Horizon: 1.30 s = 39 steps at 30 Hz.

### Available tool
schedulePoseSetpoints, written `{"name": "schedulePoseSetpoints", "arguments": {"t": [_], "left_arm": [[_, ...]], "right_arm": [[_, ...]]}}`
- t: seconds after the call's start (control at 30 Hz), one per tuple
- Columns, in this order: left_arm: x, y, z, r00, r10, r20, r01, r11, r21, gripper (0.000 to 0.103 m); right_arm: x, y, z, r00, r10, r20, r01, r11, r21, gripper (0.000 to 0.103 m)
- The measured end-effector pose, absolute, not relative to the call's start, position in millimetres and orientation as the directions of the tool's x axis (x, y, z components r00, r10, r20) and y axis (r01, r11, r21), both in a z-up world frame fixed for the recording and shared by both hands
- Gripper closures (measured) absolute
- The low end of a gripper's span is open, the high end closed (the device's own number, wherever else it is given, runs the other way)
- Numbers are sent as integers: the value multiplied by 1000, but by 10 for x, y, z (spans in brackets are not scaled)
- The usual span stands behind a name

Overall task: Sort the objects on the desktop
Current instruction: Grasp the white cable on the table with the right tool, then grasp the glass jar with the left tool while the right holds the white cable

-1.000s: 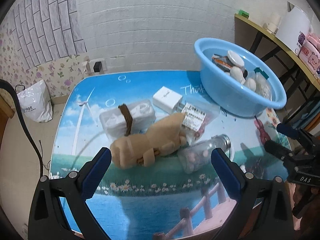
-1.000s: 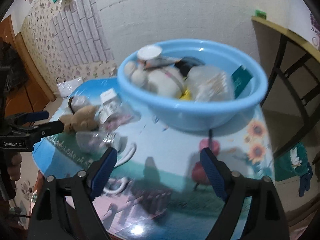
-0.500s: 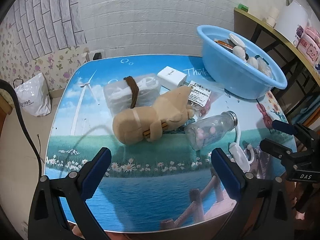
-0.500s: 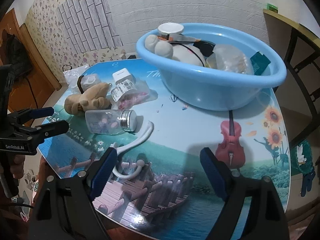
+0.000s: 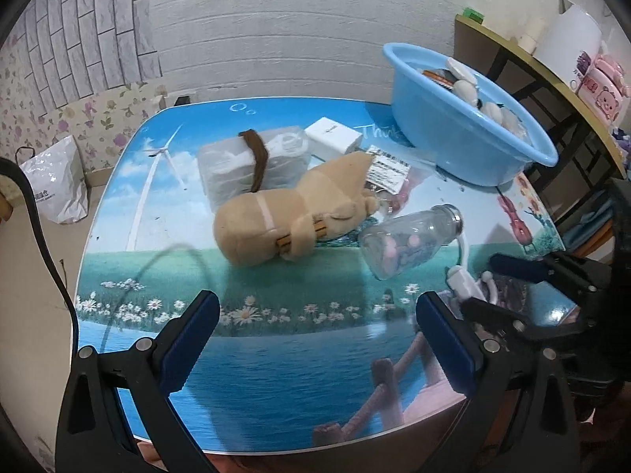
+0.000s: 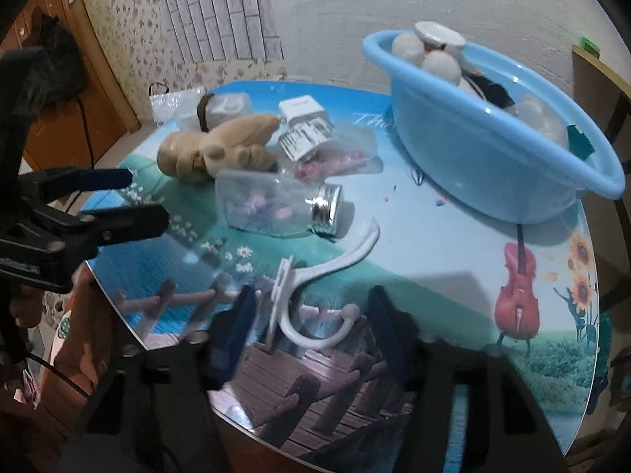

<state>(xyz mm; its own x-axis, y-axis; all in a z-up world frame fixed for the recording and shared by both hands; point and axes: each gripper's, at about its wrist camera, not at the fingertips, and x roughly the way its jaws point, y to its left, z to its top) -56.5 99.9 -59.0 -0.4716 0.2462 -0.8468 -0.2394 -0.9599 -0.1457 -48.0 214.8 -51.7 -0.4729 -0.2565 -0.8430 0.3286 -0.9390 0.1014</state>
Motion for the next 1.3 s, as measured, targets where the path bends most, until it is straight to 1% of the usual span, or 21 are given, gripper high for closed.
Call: {"name": "schedulePoseSetpoints", "arguments": {"t": [0.13,0.27,0.37,0.47,0.53,0.67,0.83,0.97,1.03,1.07,1.17,1.23,1.3], "left_arm": [[-582,1076,-589,-461,266,-847,-250,-954,-164,3],[-645,1210,-605,-431,317,-845,-235,-943,-234,3],[-690,1355,-590,-435,326,-840,-230,-942,-246,3],[-726,1523,-569,-449,318,-835,-231,-944,-235,3],[-758,1650,-578,-451,304,-839,-231,-948,-219,0],[-834,1849,-629,-454,267,-850,-221,-958,-182,0],[-944,1955,-703,-450,232,-862,-189,-969,-163,0],[-1003,2029,-748,-466,199,-862,-191,-974,-121,0],[-998,2029,-752,-466,204,-861,-197,-973,-123,0],[-986,2021,-757,-468,205,-860,-199,-972,-123,2],[-982,2032,-834,-447,187,-875,-210,-972,-101,16],[-969,2033,-904,-434,179,-883,-214,-972,-92,15],[-928,2055,-935,-453,142,-880,-225,-973,-41,15]], "right_arm": [[-503,2289,-518,-481,-259,-837,298,-947,122,56],[-525,2470,-523,-498,-224,-838,249,-962,109,56],[-551,2643,-541,-507,-196,-840,202,-974,105,56],[-562,2779,-549,-516,-178,-838,170,-980,104,56],[-557,2846,-543,-520,-171,-837,156,-982,104,56],[-573,2984,-548,-529,-159,-833,135,-986,102,56],[-547,3105,-555,-541,-156,-826,122,-987,107,56],[-533,3115,-566,-544,-170,-822,128,-985,118,56],[-510,3128,-571,-546,-177,-819,130,-983,126,56],[-502,3136,-574,-548,-180,-817,131,-983,129,56],[-494,3155,-584,-550,-185,-814,136,-982,132,55],[-485,3160,-591,-548,-188,-815,135,-981,136,55],[-482,3149,-593,-552,-183,-813,135,-982,129,55]]}}
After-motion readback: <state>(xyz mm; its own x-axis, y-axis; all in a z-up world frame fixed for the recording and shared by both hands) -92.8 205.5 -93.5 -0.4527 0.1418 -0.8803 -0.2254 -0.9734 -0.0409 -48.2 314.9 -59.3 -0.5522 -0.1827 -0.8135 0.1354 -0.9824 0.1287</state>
